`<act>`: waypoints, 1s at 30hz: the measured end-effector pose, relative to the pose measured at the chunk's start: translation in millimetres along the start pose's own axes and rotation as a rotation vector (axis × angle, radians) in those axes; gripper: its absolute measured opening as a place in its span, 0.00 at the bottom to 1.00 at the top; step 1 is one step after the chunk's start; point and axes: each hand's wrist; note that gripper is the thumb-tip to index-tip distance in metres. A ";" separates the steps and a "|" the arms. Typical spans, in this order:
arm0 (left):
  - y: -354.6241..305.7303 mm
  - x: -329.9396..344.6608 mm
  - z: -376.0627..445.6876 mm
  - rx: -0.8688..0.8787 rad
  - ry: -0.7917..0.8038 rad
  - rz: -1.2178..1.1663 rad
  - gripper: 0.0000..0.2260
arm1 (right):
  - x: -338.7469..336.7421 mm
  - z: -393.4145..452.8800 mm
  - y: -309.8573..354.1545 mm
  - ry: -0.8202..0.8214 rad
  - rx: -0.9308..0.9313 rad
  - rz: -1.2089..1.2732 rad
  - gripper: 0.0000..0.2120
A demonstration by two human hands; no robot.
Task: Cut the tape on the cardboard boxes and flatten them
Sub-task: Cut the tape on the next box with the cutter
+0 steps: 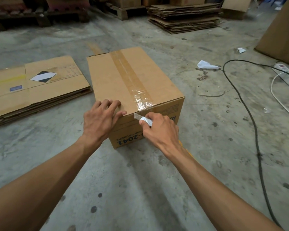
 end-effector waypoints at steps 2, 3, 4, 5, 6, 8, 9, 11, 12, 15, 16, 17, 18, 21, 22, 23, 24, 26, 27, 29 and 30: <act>0.3 0.5 -0.3 0.001 -0.007 -0.007 0.26 | -1.4 -0.5 0.9 0.013 -0.019 -0.007 0.13; 0.2 0.4 0.0 0.000 -0.008 -0.013 0.26 | -1.4 -0.8 1.8 0.018 -0.026 -0.010 0.13; -0.2 0.4 0.7 -0.003 -0.009 -0.021 0.27 | -1.1 -1.0 2.7 0.021 -0.032 -0.010 0.13; -0.7 0.1 1.3 -0.008 -0.010 -0.030 0.27 | -0.4 -0.7 3.4 0.022 -0.038 -0.009 0.13; -1.2 0.1 1.6 -0.011 -0.010 -0.037 0.28 | 0.6 -0.4 4.4 0.025 -0.043 -0.009 0.13; -1.5 -0.2 1.8 -0.013 -0.016 -0.045 0.28 | 2.6 0.3 5.7 0.028 -0.051 -0.010 0.13; -1.7 -0.5 1.8 -0.014 -0.018 -0.050 0.29 | 3.5 1.0 5.6 0.027 -0.053 -0.012 0.13; -1.8 -1.2 1.4 -0.018 -0.023 -0.063 0.29 | 4.0 1.4 4.6 0.022 -0.056 -0.010 0.13; -2.2 -1.5 1.1 -0.019 -0.027 -0.067 0.29 | 4.2 1.2 3.8 0.019 -0.060 -0.006 0.13; -3.7 -2.9 1.3 -0.022 -0.043 -0.068 0.27 | 5.1 1.4 2.5 0.013 -0.074 0.008 0.12; -4.1 -3.2 1.4 -0.023 -0.048 -0.067 0.26 | 5.4 1.6 2.9 0.013 -0.079 0.007 0.12; -4.4 -3.7 1.3 -0.021 -0.050 -0.067 0.25 | 5.9 1.8 3.3 0.015 -0.085 0.003 0.12; -4.6 -4.0 1.1 -0.020 -0.051 -0.068 0.24 | 6.2 1.9 4.2 0.018 -0.092 -0.003 0.12; -4.6 -5.4 0.1 -0.019 -0.057 -0.073 0.22 | 7.0 3.3 4.6 0.034 -0.095 -0.003 0.12; -4.8 -5.6 0.0 -0.021 -0.056 -0.072 0.22 | 7.0 3.5 4.5 0.035 -0.095 0.000 0.12; -5.0 -5.8 0.3 -0.025 -0.055 -0.071 0.22 | 7.2 3.9 4.3 0.031 -0.096 0.005 0.12; -5.4 -5.7 0.6 -0.028 -0.052 -0.070 0.21 | 7.0 3.9 4.5 0.024 -0.101 0.009 0.12; -6.0 -5.1 1.2 -0.028 -0.043 -0.071 0.21 | 6.5 4.1 5.6 0.012 -0.105 0.011 0.12; -6.2 -5.0 1.4 -0.028 -0.040 -0.073 0.21 | 6.2 4.4 6.2 0.013 -0.103 0.008 0.12; -6.1 -5.3 1.5 -0.027 -0.039 -0.079 0.20 | 5.8 5.1 6.9 0.023 -0.098 -0.002 0.13; -5.8 -5.6 1.4 -0.026 -0.040 -0.081 0.20 | 5.3 5.4 7.0 0.024 -0.099 -0.008 0.13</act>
Point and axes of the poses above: each hand's wrist, its own z-axis towards the middle knuckle, its own x-axis out of the palm, y = z × x, and after that the axes turned 7 degrees about y, right-handed
